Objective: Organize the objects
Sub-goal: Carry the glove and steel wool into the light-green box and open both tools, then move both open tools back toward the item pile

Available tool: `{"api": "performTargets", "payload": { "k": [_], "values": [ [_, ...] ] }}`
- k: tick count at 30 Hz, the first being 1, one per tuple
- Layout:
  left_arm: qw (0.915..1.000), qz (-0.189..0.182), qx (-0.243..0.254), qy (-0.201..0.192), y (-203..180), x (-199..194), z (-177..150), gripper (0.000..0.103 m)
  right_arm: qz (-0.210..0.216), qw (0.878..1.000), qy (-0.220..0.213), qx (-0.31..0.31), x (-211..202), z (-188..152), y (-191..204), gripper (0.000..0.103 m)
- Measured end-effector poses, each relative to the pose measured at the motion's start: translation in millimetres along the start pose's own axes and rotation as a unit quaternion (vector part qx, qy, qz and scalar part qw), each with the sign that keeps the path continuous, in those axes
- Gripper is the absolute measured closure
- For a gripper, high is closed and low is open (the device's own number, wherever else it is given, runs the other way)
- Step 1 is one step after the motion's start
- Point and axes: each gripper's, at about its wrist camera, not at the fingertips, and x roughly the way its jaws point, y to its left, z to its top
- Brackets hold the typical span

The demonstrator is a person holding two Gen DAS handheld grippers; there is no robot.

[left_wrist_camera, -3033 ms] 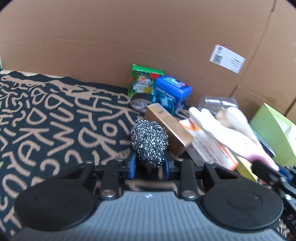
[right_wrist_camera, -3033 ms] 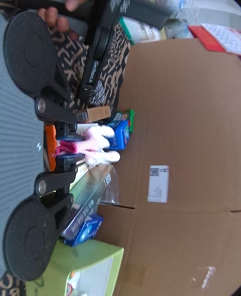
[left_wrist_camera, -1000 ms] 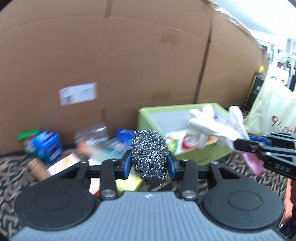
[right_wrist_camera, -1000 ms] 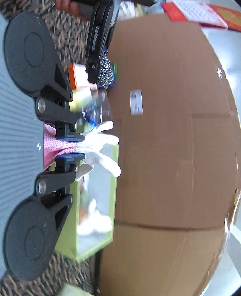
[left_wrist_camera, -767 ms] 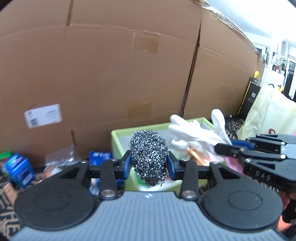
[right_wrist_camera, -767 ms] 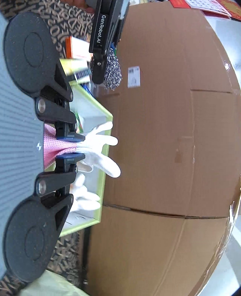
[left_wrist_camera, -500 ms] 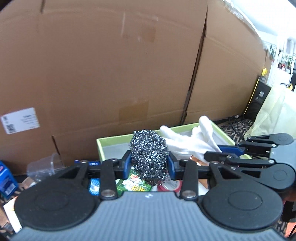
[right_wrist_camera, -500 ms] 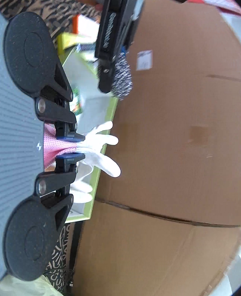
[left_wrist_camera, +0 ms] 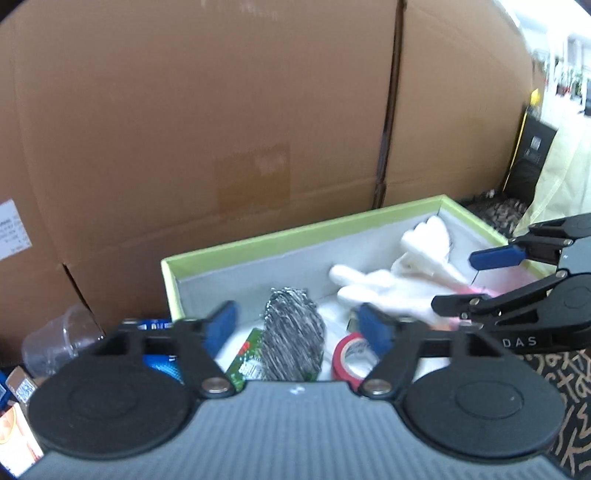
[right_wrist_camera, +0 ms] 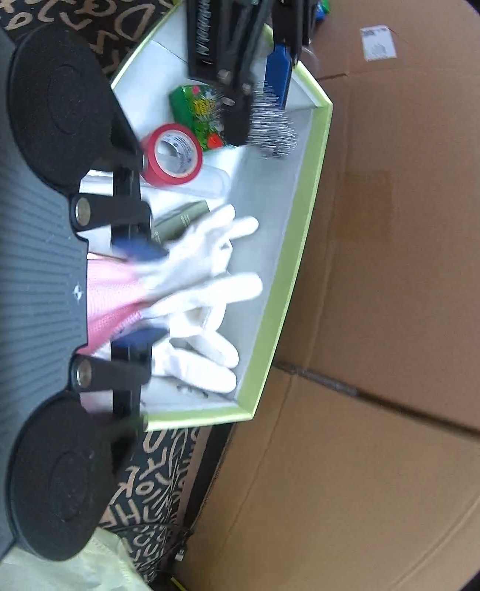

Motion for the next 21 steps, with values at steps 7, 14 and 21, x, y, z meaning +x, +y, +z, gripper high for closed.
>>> {"api": "performTargets", "payload": {
  "k": [7, 14, 21],
  "values": [
    [0.9981, 0.006, -0.023, -0.057, 10.9, -46.6, 4.2, 0.0, -0.049, 0.995, -0.07, 0.047, -50.4, -5.8, 3.3, 0.026],
    [0.9952, 0.003, -0.048, -0.085, 21.7, -107.5, -10.7, 0.0, -0.034, 0.979, -0.16, 0.125, -117.3, -22.5, 26.5, 0.014],
    [0.9936, 0.026, -0.076, -0.08, 43.0, -159.5, -54.0, 0.0, 0.0, 0.973, -0.18, 0.143, -143.3, -55.4, 72.0, 0.014]
  ]
}}
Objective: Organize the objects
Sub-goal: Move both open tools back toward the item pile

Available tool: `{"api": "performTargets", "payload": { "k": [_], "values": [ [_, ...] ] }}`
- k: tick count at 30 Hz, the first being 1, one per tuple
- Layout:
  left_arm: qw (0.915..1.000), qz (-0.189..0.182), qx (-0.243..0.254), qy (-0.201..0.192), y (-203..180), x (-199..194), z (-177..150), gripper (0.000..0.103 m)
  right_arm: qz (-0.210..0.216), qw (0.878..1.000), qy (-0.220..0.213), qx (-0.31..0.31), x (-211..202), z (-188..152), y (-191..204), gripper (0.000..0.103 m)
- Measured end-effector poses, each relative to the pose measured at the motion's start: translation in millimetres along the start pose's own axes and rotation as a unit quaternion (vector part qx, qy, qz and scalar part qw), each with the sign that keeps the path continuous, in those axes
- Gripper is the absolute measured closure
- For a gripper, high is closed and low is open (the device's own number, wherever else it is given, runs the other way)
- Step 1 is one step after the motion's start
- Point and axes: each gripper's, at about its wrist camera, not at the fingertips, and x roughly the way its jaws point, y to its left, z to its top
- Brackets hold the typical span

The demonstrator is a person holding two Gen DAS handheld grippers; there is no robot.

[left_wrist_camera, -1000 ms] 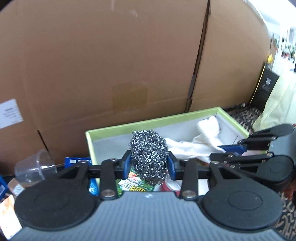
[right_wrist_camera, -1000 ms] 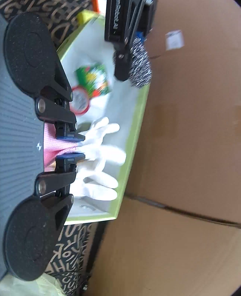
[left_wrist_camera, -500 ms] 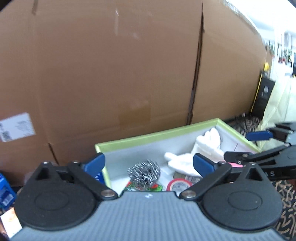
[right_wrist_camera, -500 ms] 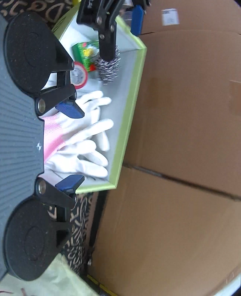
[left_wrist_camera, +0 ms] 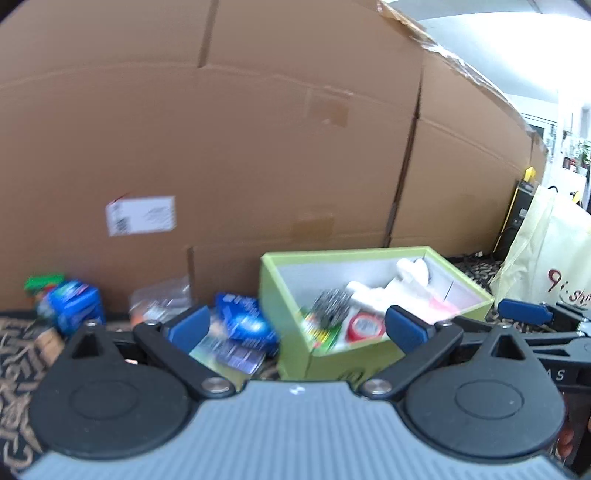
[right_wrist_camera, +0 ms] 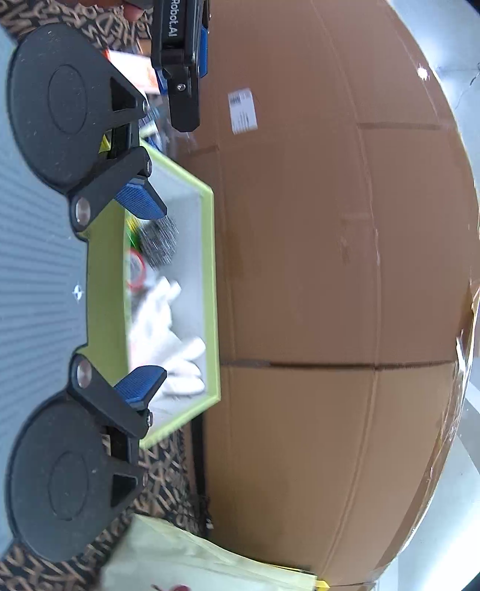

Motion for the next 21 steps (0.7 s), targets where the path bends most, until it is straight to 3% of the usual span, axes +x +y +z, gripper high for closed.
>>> {"api": "performTargets", "payload": {
  "k": [7, 13, 17, 21],
  "values": [
    [0.9972, 0.05, -0.045, 0.032, 47.8, -26.6, -37.3, 0.0, 0.043, 0.998, 0.033, 0.034, 2.7, -41.8, 28.2, 0.014],
    [0.9872, 0.106, -0.1, 0.065, 94.7, -28.6, -61.8, 0.0, 0.064, 0.996, 0.053, 0.036, 14.8, -67.9, 58.9, 0.014],
    [0.9793, 0.141, -0.124, 0.076, 115.9, -17.6, -67.2, 0.0, 0.081, 0.994, 0.072, 0.025, 23.5, -80.8, 79.4, 0.014],
    [0.9763, 0.153, -0.128, 0.085, 124.7, 6.5, -59.1, 0.0, 0.089, 0.992, 0.082, 0.017, 26.5, -87.5, 94.1, 0.014]
  ]
}}
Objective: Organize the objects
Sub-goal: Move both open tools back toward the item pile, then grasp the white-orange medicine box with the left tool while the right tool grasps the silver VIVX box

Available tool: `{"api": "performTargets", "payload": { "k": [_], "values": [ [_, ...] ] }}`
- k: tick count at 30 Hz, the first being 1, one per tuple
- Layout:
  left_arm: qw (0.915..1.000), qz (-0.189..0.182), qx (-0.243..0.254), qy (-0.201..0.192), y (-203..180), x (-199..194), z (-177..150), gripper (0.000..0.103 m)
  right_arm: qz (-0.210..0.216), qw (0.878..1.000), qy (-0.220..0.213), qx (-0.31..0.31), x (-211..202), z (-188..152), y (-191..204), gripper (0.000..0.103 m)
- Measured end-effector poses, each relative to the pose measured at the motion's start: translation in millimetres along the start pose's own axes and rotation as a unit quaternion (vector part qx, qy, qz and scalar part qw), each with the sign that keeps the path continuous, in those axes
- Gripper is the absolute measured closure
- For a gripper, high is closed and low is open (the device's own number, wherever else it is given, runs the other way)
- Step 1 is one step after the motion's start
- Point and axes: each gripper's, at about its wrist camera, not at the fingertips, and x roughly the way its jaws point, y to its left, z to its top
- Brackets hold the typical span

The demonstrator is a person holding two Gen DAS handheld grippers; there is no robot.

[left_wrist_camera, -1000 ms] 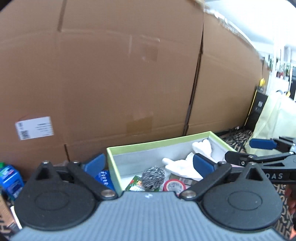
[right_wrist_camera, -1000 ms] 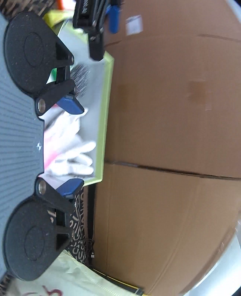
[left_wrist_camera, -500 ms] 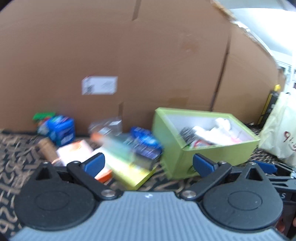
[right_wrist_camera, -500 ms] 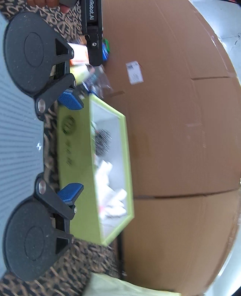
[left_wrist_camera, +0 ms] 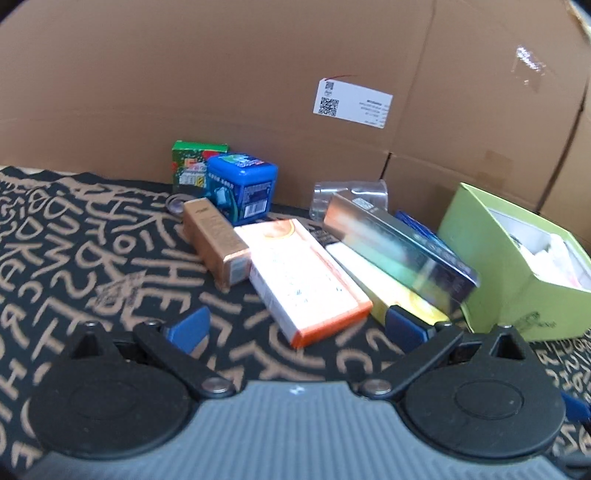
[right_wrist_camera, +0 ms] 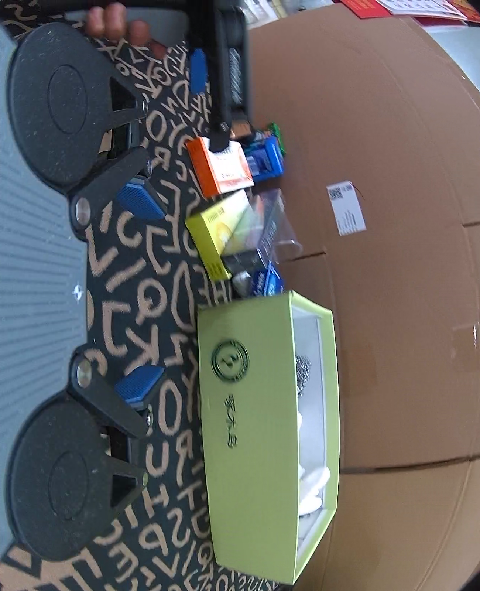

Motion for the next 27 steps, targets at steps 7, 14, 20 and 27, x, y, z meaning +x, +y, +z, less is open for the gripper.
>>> {"api": "performTargets", "payload": {
  "k": [7, 14, 20, 27],
  "values": [
    [0.9993, 0.023, 0.001, 0.029, -13.7, 48.4, 14.3, 0.0, -0.001, 1.0, -0.013, -0.029, -2.9, 2.8, 10.9, 0.014],
    [0.9977, 0.022, 0.06, 0.022, -4.1, 41.0, 6.1, 0.032, 0.014, 0.998, -0.021, -0.05, 1.6, 12.8, 18.3, 0.019],
    [0.9978, 0.016, 0.06, 0.024, 21.3, 13.7, -7.5, 0.027, 0.033, 0.993, -0.041, -0.109, 17.6, 37.0, 37.5, 0.025],
    [0.9976, 0.019, 0.066, 0.01, 19.6, 20.9, 6.4, 0.007, 0.03, 0.983, -0.037, -0.177, 71.9, 78.5, 62.2, 0.034]
  ]
}}
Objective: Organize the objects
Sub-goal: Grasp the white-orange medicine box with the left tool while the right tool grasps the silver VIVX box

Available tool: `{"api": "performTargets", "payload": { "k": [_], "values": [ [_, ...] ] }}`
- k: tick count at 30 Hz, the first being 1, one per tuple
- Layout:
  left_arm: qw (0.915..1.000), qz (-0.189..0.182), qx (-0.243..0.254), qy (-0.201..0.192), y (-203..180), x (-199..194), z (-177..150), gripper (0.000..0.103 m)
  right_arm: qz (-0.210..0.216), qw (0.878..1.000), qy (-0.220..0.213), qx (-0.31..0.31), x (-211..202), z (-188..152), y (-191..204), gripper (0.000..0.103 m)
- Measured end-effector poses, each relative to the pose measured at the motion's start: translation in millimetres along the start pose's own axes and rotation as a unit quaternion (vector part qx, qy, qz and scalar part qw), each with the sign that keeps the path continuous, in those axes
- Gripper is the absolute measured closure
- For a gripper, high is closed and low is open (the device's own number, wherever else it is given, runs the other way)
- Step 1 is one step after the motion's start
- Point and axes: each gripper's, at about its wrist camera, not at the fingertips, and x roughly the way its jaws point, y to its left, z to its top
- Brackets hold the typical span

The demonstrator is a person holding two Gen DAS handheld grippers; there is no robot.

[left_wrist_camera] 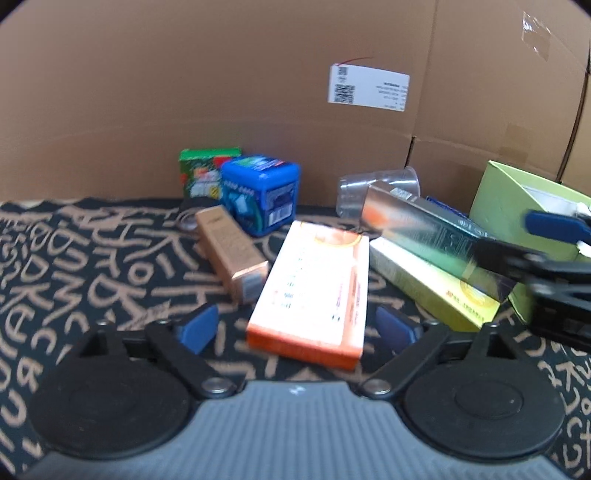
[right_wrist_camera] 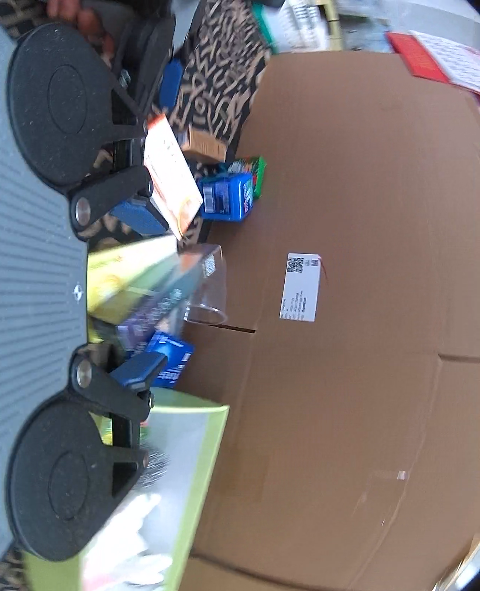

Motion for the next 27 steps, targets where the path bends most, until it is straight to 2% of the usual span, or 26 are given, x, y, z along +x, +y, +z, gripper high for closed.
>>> {"api": "performTargets", "payload": {
  "k": [3, 4, 5, 6, 7, 8, 11, 14, 16, 19, 21, 23, 25, 27],
  "values": [
    [0.9998, 0.007, 0.013, 0.014, -5.9, 15.1, 4.9, 0.008, -0.014, 0.999, 0.021, -0.038, 27.0, 6.6, 4.7, 0.039],
    [0.9997, 0.006, 0.013, 0.021, -6.2, 19.0, 5.2, 0.01, -0.017, 0.998, 0.03, -0.048, 34.0, 7.2, 5.8, 0.043],
    [0.9996, 0.008, 0.017, 0.022, -6.7, 20.7, 5.2, 0.012, -0.02, 0.997, 0.04, -0.056, 39.9, 7.3, 6.3, 0.057],
    [0.9995, 0.011, 0.025, 0.017, -8.0, 19.7, 3.5, 0.019, -0.019, 0.997, 0.051, -0.061, 44.8, 7.3, 7.0, 0.064],
    [0.9993, 0.005, 0.034, 0.016, -8.8, 17.7, 3.0, 0.024, -0.018, 0.996, 0.056, -0.064, 47.2, 7.0, 6.5, 0.066],
    [0.9991, -0.002, 0.038, 0.015, -8.7, 14.6, 2.5, 0.032, -0.02, 0.996, 0.054, -0.066, 44.9, 6.9, 6.9, 0.068],
    [0.9987, -0.008, 0.043, 0.026, -8.6, 3.4, 0.6, 0.032, 0.004, 0.998, 0.052, -0.038, 26.5, 5.8, 4.4, 0.077],
    [0.9979, -0.02, 0.051, 0.034, -7.0, -14.4, -10.7, 0.033, 0.029, 0.997, 0.065, 0.025, 1.3, 0.8, -1.4, 0.077],
    [0.9971, -0.033, 0.058, 0.036, -5.5, -30.9, -22.3, 0.032, 0.063, 0.993, 0.068, 0.076, -20.5, -8.3, -9.1, 0.077],
    [0.9955, -0.052, 0.068, 0.041, -4.1, -57.8, -42.2, 0.032, 0.112, 0.975, 0.082, 0.172, -50.4, -30.4, -23.8, 0.077],
    [0.9946, -0.056, 0.078, 0.04, -5.8, -70.8, -51.3, 0.032, 0.124, 0.965, 0.087, 0.216, -71.0, -49.5, -31.0, 0.078],
    [0.9944, -0.044, 0.09, 0.032, -9.3, -76.8, -55.5, 0.031, 0.101, 0.966, 0.095, 0.219, -83.2, -64.3, -30.3, 0.076],
    [0.9944, -0.032, 0.1, 0.013, -12.3, -78.8, -53.0, 0.026, 0.06, 0.974, 0.079, 0.204, -93.6, -70.4, -26.9, 0.068],
    [0.9948, -0.024, 0.099, 0.002, -13.8, -78.2, -48.3, 0.018, 0.022, 0.983, 0.072, 0.165, -99.6, -68.9, -17.1, 0.065]
  ]
}}
